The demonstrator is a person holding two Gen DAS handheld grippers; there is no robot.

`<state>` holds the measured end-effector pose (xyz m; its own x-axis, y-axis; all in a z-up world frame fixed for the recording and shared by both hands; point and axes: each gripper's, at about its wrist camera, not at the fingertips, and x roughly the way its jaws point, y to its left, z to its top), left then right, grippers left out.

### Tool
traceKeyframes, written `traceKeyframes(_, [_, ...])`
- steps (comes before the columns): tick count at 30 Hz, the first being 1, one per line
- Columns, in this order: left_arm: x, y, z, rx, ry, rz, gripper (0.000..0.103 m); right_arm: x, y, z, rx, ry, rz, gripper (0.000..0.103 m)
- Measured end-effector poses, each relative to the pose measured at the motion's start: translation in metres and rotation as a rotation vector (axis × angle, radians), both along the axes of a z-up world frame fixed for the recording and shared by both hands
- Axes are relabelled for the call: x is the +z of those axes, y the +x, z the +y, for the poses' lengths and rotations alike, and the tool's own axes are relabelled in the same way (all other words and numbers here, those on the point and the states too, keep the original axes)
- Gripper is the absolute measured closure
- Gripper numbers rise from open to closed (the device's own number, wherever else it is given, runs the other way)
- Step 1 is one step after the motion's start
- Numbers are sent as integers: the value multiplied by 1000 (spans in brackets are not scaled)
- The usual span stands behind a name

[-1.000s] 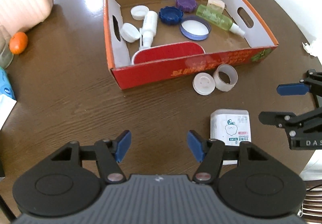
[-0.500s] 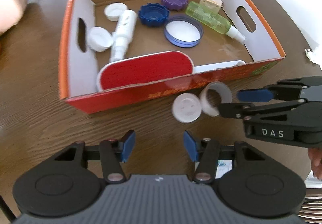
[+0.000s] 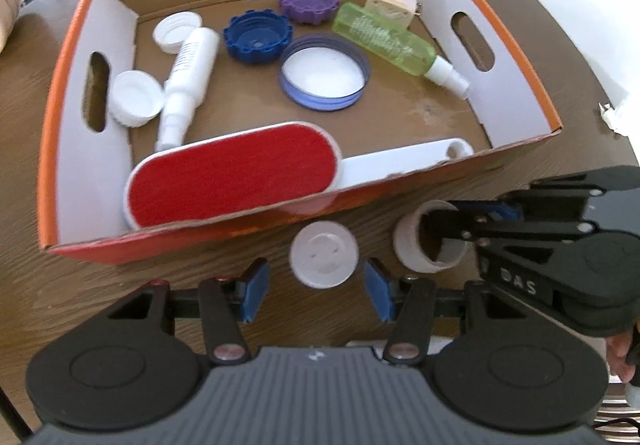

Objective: Organize rigid objects
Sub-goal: 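Grasp the flat white cap with the left tool while the right tool grasps the white ring, then carry the white cap and white ring over the box with both tools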

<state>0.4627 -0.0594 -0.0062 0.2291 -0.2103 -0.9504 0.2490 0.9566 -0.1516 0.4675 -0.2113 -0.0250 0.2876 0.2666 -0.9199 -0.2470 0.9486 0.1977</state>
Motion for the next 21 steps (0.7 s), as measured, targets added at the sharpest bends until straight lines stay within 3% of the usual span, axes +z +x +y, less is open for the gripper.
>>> traceKeyframes(3, [-7,0,-11,-14,22,1,49,3,-5,-18,-11,-21,-9,96])
traceKeyframes(6, [-10,-1,-24,-40,77,-11,63,5,-8,-32,-16,-44,-11,96])
traceKeyframes(15, [-3,-16,-35,-94,102,-25,64,9,-18,-45,2,-80,-4,97])
traceKeyframes(21, [30,-42,-13,-80,116,-81,64,32,-38,-39,32,-99,-27,97])
